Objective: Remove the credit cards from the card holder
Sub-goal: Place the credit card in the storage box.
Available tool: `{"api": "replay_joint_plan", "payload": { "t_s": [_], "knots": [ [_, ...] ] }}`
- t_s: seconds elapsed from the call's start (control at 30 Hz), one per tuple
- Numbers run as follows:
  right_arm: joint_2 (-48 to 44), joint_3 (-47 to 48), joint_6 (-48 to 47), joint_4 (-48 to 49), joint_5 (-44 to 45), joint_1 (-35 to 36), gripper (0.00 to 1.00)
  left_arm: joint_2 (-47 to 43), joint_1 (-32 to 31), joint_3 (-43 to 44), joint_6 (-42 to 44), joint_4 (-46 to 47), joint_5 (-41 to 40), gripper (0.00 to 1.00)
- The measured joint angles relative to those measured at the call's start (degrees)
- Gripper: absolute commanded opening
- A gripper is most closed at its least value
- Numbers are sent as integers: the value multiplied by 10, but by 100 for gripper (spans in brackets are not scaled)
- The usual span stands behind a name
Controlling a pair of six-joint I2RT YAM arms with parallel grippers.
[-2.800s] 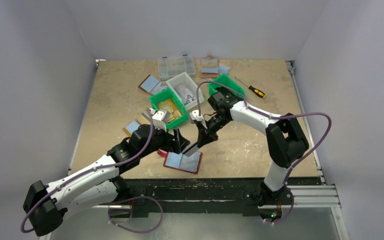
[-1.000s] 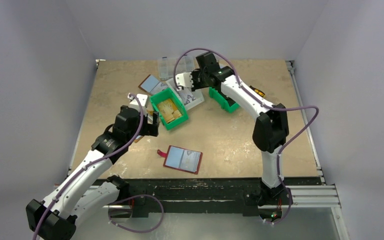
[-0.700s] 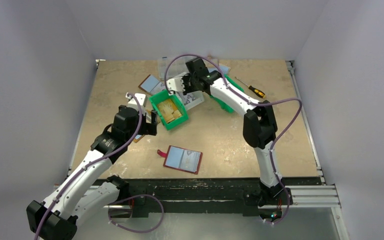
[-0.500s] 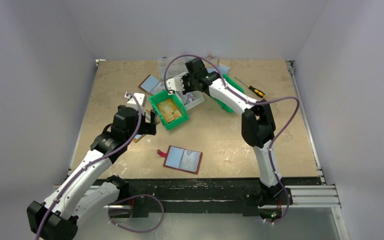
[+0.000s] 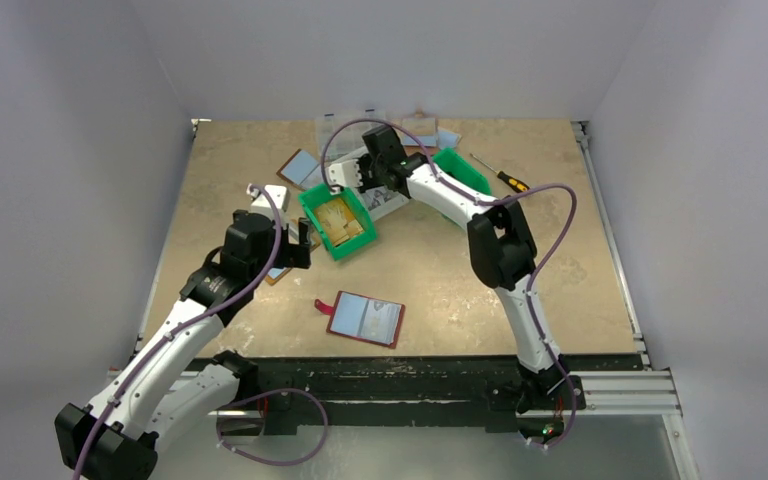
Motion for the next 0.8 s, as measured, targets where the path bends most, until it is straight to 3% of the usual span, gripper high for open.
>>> {"api": "replay_joint_plan", "payload": {
  "t_s": [0.13, 0.23, 0.6, 0.8],
  "knots": [
    [5, -4, 4, 5, 0, 1, 43, 0, 4, 0, 0, 0, 1, 98],
    [5, -9, 9, 2, -3, 1, 53, 1, 6, 0, 0, 0, 2, 98],
    [-15, -35, 32, -74, -43, 0, 59, 1, 10, 0, 0, 0, 4, 98],
    [-102, -46, 83, -139, -80, 0, 60, 0, 10, 0, 0, 1, 40, 99]
  ]
}}
